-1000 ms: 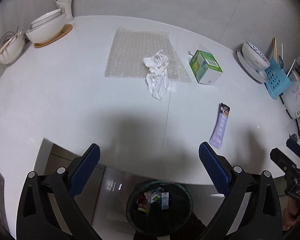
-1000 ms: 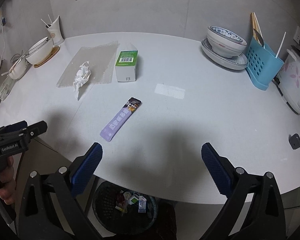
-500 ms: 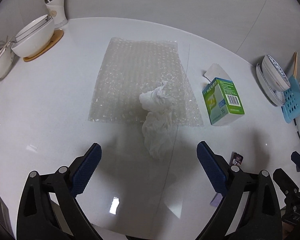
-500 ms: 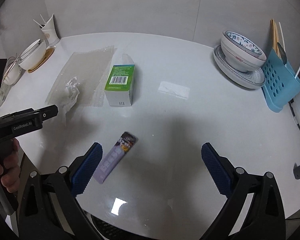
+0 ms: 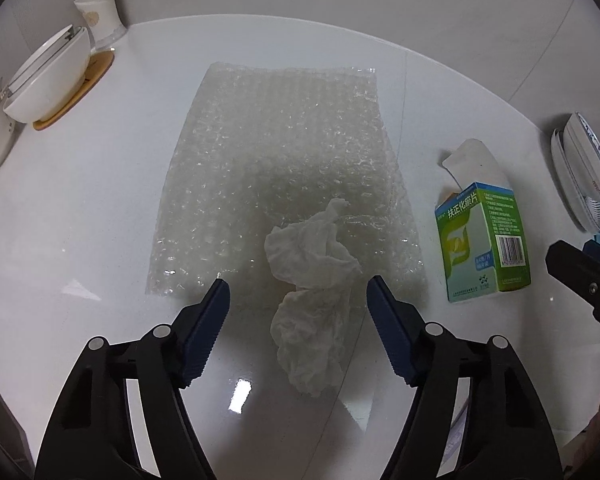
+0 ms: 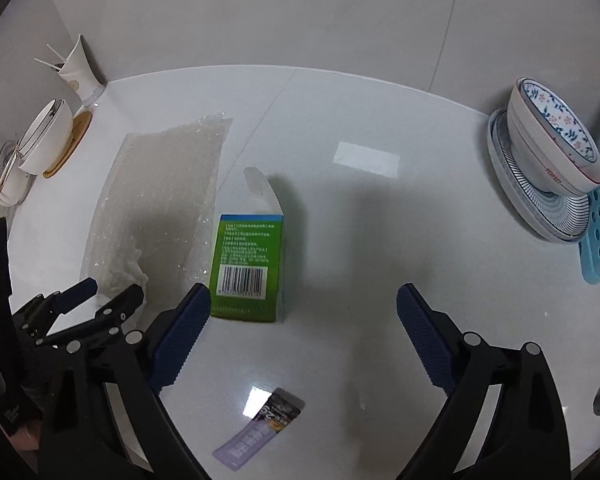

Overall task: Collect trash
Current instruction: 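Grasp the white tissue with the left tool while the right tool grasps the green box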

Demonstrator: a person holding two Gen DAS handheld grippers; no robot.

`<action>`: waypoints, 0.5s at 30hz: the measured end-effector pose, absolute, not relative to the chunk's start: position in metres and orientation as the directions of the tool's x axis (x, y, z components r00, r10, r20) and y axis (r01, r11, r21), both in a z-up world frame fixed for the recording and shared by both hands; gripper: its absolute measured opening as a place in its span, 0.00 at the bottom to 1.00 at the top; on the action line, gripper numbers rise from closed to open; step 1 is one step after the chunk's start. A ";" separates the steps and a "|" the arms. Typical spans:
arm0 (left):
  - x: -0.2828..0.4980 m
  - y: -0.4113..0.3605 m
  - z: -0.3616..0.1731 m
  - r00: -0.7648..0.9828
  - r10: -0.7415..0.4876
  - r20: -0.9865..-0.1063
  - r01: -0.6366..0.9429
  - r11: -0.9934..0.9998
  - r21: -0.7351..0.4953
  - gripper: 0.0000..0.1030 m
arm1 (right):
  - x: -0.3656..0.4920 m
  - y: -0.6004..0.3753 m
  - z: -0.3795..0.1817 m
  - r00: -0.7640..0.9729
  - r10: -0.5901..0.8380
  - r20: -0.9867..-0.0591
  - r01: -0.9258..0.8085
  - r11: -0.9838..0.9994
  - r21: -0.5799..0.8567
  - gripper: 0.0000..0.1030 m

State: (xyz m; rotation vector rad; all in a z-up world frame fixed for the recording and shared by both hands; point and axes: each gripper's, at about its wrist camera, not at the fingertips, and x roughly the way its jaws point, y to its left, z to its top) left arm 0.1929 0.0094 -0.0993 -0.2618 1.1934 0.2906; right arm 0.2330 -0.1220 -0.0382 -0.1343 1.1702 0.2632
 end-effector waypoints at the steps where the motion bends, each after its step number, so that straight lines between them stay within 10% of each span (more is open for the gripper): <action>1: 0.195 0.009 -0.101 0.335 0.080 -0.939 -0.357 0.933 -0.048 0.62 | 0.238 -0.119 -0.042 0.346 0.135 -0.928 -0.272 0.961 0.039 0.86; 15: 0.201 0.002 -0.103 0.303 0.096 -0.948 -0.368 0.929 -0.024 0.13 | 0.259 -0.091 -0.063 0.259 0.161 -0.952 -0.273 0.958 0.088 0.62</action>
